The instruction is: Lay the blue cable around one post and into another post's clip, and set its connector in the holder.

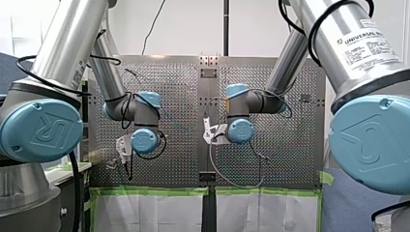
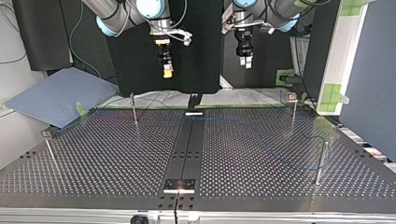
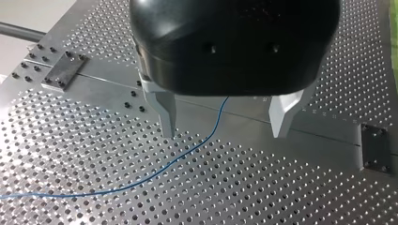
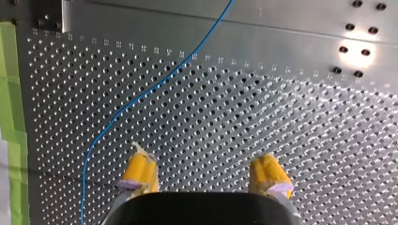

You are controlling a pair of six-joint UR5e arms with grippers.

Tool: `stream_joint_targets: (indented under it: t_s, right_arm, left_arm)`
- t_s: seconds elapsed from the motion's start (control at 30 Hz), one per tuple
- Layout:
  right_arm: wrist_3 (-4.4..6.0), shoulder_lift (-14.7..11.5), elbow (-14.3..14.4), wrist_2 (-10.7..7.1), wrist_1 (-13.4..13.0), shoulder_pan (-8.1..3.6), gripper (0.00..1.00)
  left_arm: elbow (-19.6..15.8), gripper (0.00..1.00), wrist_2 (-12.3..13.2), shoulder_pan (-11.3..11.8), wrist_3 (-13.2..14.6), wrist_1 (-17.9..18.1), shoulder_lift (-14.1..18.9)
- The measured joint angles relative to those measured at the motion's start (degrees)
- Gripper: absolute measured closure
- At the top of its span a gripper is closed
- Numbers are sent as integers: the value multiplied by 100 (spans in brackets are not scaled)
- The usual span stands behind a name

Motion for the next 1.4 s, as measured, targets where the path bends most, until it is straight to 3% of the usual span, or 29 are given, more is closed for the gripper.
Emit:
stream_joint_targets:
  t_s: [1.4]
  right_arm:
    - [-12, 6, -119, -7, 90, -36, 0]
  left_arm:
    - [60, 0, 9, 85, -9, 72, 0]
